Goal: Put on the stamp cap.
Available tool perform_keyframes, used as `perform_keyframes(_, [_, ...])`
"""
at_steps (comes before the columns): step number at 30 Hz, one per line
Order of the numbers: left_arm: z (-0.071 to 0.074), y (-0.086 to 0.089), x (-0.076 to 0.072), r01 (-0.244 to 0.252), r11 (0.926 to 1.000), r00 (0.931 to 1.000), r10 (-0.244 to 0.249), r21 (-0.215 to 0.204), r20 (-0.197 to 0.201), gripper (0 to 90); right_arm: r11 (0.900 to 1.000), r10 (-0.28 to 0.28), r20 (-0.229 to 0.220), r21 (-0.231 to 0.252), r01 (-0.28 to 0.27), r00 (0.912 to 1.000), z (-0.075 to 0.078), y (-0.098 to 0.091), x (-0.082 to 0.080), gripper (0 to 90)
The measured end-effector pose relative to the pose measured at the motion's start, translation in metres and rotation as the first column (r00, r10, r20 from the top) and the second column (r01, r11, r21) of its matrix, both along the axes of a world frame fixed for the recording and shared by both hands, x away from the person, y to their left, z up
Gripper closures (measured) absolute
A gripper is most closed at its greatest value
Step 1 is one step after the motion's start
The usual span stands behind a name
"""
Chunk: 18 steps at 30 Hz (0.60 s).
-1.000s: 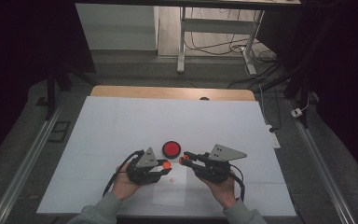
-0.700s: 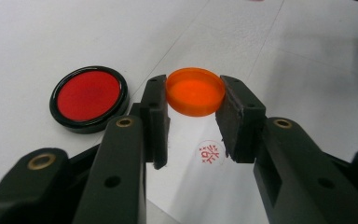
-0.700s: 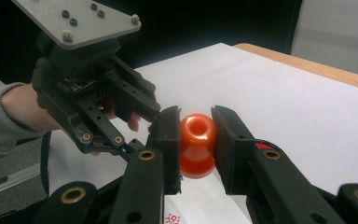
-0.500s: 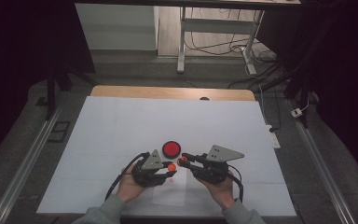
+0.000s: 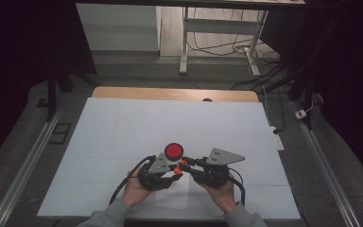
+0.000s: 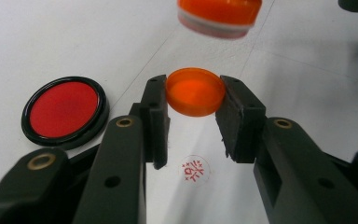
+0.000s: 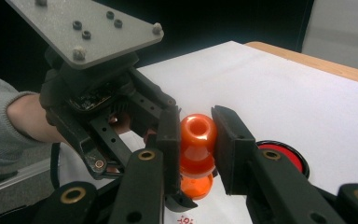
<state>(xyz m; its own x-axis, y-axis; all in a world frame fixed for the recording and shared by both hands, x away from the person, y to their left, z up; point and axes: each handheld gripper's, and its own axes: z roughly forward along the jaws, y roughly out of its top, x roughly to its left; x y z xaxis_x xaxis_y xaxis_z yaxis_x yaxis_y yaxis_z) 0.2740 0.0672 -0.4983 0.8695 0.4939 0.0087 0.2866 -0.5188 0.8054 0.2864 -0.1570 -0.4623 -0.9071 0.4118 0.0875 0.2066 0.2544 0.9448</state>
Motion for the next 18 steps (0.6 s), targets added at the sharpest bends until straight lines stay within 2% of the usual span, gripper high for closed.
perform_keyframes(18, [0.005,-0.0002,-0.0044,0.004,0.9998,0.9996,-0.004,-0.021,0.027,64.6,0.9997,0.01,-0.01,-0.023,-0.01,0.9999,-0.0061,0.0048,-0.0003,72.1])
